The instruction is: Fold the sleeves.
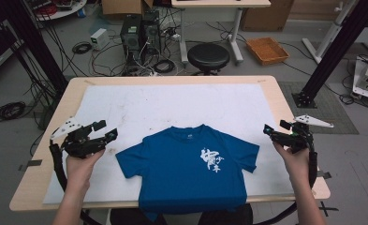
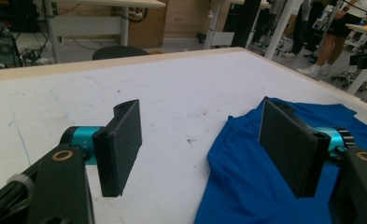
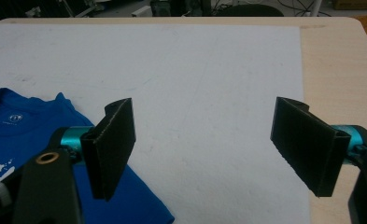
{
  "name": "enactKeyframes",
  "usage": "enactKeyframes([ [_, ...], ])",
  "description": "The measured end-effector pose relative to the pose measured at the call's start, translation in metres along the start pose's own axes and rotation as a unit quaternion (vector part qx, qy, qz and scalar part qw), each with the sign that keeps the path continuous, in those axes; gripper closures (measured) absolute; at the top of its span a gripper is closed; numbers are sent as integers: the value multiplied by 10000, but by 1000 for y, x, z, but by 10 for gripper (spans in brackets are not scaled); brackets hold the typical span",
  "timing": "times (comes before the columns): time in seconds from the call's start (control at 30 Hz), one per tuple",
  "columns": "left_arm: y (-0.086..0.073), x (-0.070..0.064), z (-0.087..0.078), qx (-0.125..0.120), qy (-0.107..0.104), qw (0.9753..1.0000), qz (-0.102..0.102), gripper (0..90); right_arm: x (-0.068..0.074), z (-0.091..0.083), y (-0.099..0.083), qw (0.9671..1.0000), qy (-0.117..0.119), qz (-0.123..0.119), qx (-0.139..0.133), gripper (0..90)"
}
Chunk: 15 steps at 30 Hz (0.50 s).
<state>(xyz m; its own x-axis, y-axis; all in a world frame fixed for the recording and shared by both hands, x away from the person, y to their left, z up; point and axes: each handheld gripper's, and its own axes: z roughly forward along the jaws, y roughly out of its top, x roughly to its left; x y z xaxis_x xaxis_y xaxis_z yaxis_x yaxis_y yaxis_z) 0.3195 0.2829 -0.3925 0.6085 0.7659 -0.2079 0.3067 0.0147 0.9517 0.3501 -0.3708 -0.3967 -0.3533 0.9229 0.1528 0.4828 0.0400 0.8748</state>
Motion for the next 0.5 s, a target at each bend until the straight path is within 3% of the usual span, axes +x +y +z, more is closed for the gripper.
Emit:
enactKeyframes([
  [0.07,0,1,1,-1,-115,9998,-151,302,0,0,0,10000,-8,0,7,219],
  [0.27,1,-1,1,96,12,9999,-51,264,-1,1,0,10000,-33,47,35,219],
  [0.5,-4,1,0,151,19,9999,-12,266,-3,7,0,9999,-51,45,105,219],
])
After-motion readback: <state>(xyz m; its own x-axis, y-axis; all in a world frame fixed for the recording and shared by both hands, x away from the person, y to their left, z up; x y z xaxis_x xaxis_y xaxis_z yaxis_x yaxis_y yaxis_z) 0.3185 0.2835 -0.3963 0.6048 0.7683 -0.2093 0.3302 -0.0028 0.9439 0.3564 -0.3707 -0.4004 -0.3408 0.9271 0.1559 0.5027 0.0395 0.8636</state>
